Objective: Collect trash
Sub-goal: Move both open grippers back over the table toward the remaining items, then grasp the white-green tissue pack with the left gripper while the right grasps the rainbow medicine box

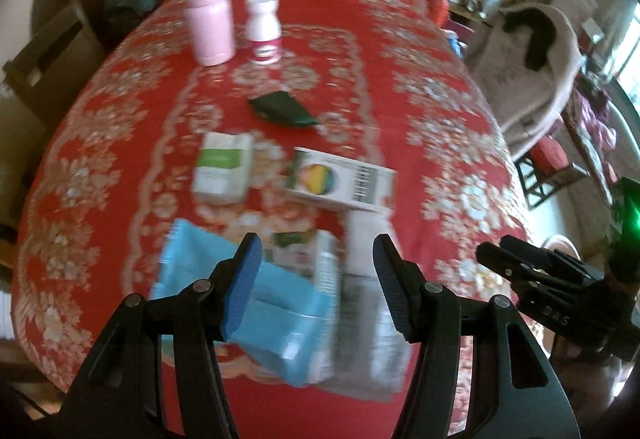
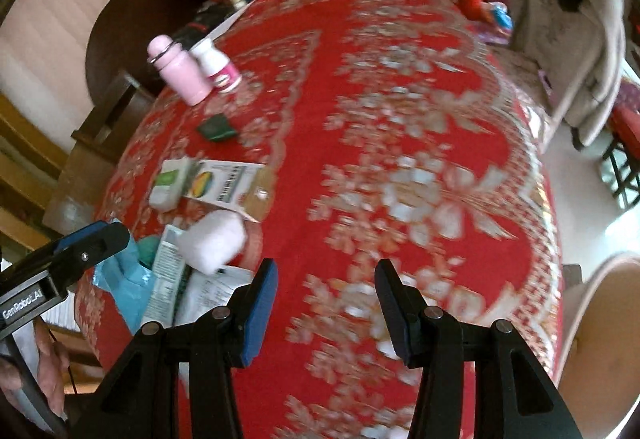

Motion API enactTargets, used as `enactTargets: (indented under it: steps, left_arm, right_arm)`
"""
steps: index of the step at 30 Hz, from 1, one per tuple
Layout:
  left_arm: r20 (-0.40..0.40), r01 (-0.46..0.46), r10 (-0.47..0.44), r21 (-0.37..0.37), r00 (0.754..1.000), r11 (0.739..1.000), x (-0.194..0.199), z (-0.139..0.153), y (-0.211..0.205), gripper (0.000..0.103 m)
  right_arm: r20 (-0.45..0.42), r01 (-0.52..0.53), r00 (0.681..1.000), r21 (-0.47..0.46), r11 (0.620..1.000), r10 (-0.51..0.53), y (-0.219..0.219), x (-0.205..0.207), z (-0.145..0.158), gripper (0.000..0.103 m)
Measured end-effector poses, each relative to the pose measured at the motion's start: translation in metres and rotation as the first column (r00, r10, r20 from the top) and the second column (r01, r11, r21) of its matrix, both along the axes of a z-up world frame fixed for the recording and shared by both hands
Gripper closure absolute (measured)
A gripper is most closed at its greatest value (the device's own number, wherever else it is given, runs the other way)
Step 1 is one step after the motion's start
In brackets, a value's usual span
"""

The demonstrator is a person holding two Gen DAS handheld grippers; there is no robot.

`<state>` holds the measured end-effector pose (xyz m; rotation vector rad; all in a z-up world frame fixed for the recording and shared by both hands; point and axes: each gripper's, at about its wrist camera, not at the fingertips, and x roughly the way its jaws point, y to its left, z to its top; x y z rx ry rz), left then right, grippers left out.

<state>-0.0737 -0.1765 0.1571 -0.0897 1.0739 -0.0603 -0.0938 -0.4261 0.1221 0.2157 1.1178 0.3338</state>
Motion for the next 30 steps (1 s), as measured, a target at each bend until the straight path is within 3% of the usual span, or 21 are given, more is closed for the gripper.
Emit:
enactTargets:
  steps: [3,11,14,21,25,30]
  left_arm:
    - [-0.006,-0.036,0.036,-0.012,0.999,0.999,0.004,-0.001,0.028,0.046]
    - [-0.069,-0.084,0.078,-0.089,0.995,0.992,0.030,-0.015,0.088,0.046]
    - [-0.093,-0.067,0.056,-0.118,0.994,0.991,0.045,-0.023,0.100,0.046]
    - [-0.173,0.058,-0.082,-0.141,0.981,0.988,0.086,-0.055,0.102,0.046]
    - [-0.207,0.096,-0.122,-0.129,0.971,0.987,0.105,-0.070,0.102,0.046]
    - [-0.236,0.110,-0.144,-0.152,0.961,0.982,0.121,-0.086,0.101,0.046]
  right_arm:
    - [0.011,-0.027,1.000,-0.006,1.000,0.027,0.020,0.007,0.003,0.044]
    - [0.027,-0.115,0.993,-0.048,0.992,0.117,0.073,0.040,0.004,0.042]
    - [0.025,-0.166,0.985,-0.096,0.981,0.169,0.096,0.056,0.002,0.034]
    - [0.016,-0.340,0.938,-0.173,0.925,0.347,0.144,0.082,-0.013,0.033]
    - [0.009,-0.437,0.890,-0.267,0.859,0.456,0.164,0.086,-0.024,0.033]
    - [-0.011,-0.470,0.869,-0.332,0.818,0.495,0.176,0.095,-0.036,0.032]
